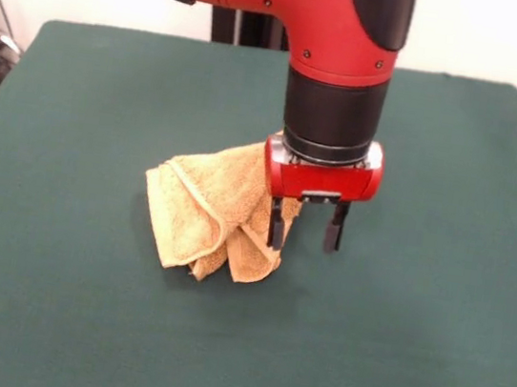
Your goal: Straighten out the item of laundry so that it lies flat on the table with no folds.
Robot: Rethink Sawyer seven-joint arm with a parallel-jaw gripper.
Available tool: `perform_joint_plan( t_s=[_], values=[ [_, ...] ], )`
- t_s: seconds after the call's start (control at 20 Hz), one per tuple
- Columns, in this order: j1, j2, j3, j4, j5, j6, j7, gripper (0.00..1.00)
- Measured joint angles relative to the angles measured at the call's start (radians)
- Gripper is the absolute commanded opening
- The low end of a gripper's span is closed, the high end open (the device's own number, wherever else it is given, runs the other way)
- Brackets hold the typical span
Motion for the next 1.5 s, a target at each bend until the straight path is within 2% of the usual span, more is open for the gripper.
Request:
perform_joint_plan(
  t_s=[0.85, 1.5],
  values=[
    [-0.021, -0.002, 0.000, 0.037, -0.084, 0.000, 0.000, 1.00],
    [-0.028, 0.018, 0.000, 0.039, -0.087, -0.015, 0.000, 1.00]
  ],
)
